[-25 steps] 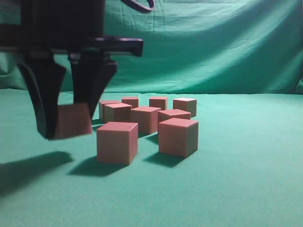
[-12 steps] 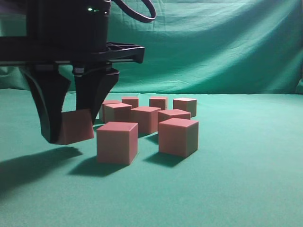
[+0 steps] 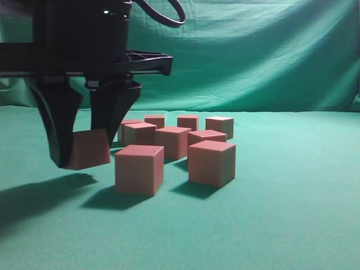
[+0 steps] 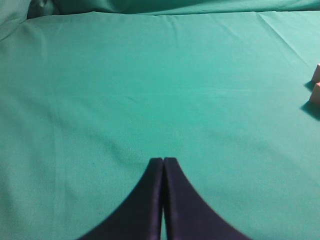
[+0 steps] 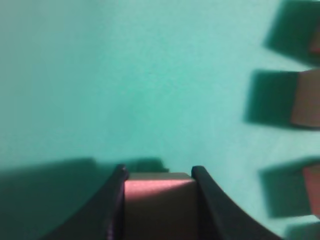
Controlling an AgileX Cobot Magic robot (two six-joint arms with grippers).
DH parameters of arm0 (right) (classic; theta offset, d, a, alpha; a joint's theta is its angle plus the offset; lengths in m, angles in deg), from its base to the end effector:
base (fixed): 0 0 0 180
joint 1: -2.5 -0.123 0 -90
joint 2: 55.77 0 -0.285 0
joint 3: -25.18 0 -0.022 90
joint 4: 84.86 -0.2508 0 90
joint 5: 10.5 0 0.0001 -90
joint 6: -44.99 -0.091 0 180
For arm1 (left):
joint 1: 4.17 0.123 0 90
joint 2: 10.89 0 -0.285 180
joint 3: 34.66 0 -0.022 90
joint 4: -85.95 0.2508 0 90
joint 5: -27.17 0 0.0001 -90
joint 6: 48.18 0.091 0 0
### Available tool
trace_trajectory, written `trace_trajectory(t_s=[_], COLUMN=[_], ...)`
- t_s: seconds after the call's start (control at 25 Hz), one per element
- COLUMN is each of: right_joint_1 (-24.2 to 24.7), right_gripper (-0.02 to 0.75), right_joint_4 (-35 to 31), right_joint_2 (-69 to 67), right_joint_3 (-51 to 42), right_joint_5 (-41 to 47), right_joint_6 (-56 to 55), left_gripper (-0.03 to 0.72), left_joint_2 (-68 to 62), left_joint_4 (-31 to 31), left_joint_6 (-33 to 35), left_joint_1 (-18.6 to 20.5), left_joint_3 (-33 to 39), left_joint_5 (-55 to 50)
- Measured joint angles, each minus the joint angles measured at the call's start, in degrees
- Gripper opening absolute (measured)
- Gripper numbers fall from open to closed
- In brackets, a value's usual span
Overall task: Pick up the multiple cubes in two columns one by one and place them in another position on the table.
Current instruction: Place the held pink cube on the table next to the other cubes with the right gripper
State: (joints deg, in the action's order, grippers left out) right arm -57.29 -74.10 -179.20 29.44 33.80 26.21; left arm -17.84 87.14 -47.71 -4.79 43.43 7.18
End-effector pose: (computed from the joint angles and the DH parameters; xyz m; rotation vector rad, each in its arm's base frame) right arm 0.2181 0.3510 0.1715 -1.1399 2.5825 0.0944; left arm 0.0529 0.0001 0.1774 0.0303 1.8328 0.0184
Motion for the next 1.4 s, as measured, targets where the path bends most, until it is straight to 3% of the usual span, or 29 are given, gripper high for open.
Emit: trace_trajectory(t_s=[1.4], right_joint_1=[0.14], right_gripper=[0.249], right_joint_4=[-0.78], right_joint_2=[-0.82], right_joint_3=[0.00], right_joint_5=[-0.13], right_joint_6=[-0.48], left_gripper=[0.000], left_joint_2=[0.00], left_joint_4=[0.00], left_joint_6=[0.00], left_joint_1=[0.00], left_joint_3=[0.00], left_joint_5=[0.00])
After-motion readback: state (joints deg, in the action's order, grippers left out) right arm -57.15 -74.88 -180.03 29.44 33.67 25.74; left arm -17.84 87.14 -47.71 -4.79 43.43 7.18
